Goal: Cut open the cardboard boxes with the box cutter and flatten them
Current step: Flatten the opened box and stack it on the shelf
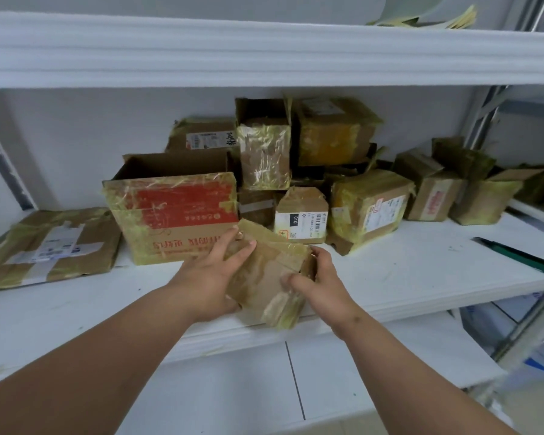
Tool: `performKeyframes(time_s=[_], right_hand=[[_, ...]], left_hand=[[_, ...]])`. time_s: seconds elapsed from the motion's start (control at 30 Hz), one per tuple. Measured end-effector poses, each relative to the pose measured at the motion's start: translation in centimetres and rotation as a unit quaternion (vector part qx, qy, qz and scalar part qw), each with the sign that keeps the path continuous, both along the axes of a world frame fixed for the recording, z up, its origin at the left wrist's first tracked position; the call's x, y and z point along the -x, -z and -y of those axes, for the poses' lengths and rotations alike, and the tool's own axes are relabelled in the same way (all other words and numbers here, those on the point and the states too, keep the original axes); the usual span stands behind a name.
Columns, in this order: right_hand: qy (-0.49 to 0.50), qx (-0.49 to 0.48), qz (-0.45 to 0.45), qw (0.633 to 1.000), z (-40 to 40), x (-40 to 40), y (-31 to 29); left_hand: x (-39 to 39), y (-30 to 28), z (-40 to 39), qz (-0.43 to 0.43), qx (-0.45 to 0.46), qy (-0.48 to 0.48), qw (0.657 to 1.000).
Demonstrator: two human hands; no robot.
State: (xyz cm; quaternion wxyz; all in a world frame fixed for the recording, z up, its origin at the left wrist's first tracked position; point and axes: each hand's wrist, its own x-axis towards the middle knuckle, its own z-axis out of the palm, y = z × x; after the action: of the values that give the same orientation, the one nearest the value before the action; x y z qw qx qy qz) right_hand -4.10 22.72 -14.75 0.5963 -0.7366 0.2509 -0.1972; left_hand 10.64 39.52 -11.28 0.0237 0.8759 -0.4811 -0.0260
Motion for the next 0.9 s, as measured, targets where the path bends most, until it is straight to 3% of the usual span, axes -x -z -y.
performKeyframes(time_s=[0.17,0.23,0.47,0.9], right_hand=[[0.03,0.082,-0.035,0.996,3.7,0.9,0.5],[0.022,0.063,-0.072,0.995,5.7,1.8,0.2],[-0.083,-0.008,-0.07,0.994,12.7,4.4,-0.4],[0.028,0.074,-0.04,0.996,17.4,6.7,1.1]], left_hand=[[1.4,-0.2,3.6,0.022,-0.023,-0.001,0.999],[2.5,-0.3,5.9,0.039,-0.042,-0.023,0.998],[6.3,-0.7,12.9,0.048,-0.041,-0.081,0.995],[9.8,-1.7,18.1,0.112,-0.039,-0.102,0.988]])
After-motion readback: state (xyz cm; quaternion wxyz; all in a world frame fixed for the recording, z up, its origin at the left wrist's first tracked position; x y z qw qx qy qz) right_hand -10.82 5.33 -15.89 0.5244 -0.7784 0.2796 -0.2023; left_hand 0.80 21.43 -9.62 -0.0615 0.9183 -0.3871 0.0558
